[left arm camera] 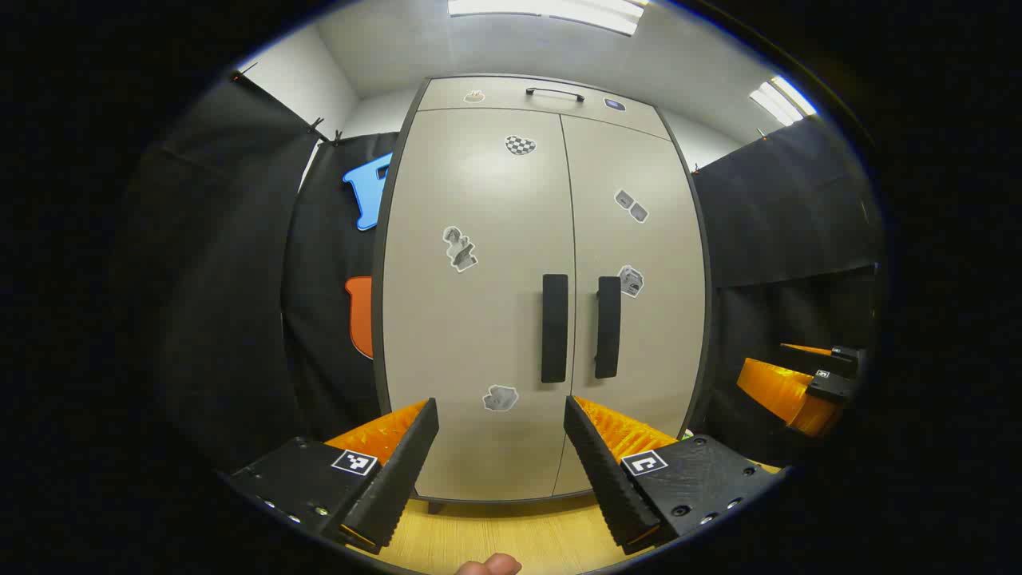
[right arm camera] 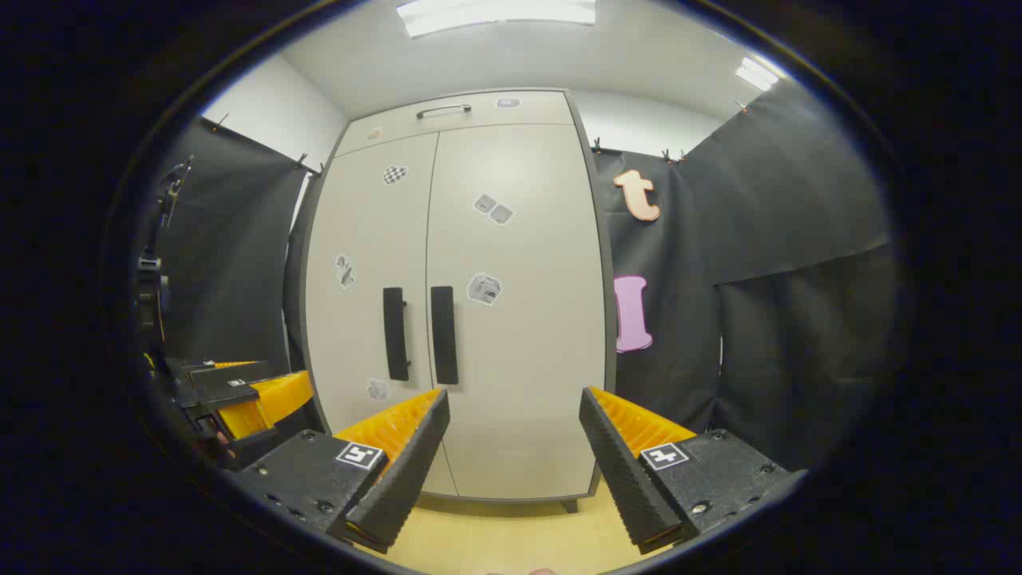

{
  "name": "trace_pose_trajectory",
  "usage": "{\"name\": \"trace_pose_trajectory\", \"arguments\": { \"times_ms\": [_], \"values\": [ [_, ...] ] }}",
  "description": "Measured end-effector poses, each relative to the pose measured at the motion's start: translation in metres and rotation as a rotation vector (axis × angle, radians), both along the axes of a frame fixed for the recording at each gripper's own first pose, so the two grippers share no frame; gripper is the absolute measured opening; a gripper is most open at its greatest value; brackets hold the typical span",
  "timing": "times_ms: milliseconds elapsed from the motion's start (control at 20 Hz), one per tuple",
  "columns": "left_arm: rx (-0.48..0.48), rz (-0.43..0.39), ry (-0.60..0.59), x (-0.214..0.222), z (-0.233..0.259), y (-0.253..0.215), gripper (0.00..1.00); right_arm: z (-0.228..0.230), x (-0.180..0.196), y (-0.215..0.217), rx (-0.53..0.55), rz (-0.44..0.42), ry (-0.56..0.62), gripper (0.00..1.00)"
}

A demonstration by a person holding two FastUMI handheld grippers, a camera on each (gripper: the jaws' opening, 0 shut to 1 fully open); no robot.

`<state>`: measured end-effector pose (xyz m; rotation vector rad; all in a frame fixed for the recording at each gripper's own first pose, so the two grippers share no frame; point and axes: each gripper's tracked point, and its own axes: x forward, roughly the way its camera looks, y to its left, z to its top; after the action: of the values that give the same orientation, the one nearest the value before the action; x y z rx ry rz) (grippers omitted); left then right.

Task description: Open the right door of the double-door shoe cabinet with the right hand, and open the left door with the left hand.

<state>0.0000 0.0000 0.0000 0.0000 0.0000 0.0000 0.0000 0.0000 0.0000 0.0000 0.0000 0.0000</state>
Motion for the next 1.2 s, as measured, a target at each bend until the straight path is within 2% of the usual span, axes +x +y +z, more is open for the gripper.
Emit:
{"name": "trace_pose_trajectory", "arguments": {
  "times_ms": [600, 1200],
  "values": [
    [-0.001, 0.027, -0.004, 0.003, 0.000, 0.012, 0.95, -0.007, -0.003, -0.008, 0.014, -0.032, 0.017, 1.00],
    [0.012, 0.014, -0.008, 0.007, 0.001, 0.007, 0.95, -0.010, 0.010, -0.002, 0.027, -0.025, 0.026, 1.00]
  ]
}}
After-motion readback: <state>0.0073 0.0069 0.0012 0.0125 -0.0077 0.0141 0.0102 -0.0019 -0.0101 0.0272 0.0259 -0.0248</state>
